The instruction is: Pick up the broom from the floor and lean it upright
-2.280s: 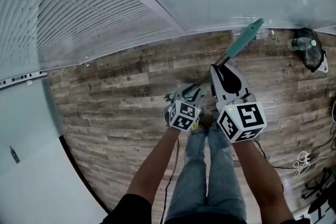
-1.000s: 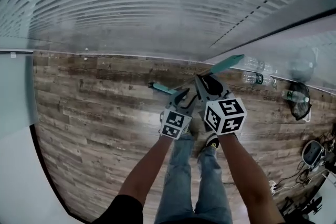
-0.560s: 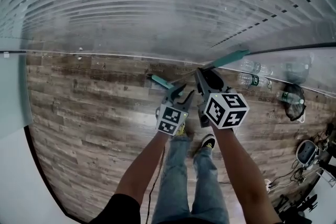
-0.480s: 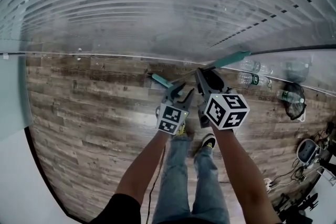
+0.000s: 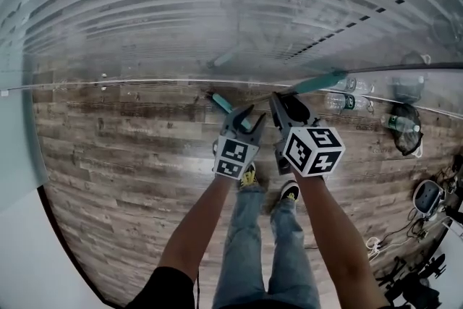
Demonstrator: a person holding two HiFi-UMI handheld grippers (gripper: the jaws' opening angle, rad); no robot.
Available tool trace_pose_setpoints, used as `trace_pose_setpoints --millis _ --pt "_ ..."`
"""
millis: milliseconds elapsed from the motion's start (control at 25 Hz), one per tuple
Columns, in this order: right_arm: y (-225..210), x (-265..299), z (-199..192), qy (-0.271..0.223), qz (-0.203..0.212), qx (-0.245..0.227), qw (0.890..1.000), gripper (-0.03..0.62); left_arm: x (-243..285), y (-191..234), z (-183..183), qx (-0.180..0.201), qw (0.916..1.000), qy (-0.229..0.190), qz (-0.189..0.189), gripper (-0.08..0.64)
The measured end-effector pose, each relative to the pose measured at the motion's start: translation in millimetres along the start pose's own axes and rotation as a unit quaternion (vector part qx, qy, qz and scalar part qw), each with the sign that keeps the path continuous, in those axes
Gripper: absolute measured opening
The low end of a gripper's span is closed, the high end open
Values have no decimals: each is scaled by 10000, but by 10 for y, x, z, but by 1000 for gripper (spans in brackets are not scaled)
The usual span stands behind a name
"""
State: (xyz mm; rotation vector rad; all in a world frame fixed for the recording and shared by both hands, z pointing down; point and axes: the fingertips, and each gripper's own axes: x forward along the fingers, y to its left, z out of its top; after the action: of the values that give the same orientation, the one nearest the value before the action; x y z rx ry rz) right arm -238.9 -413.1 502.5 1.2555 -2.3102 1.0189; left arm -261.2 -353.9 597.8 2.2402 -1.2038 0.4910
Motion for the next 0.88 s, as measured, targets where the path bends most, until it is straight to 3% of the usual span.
trace_pose_setpoints --millis 520,880 --pt "-128 57 -15 41 10 8 10000 109 76 -36 -88 23 10000 82 1 156" --pt "-159 91 4 68 114 -117 9998 115 198 -37 43 69 10000 16 -41 156"
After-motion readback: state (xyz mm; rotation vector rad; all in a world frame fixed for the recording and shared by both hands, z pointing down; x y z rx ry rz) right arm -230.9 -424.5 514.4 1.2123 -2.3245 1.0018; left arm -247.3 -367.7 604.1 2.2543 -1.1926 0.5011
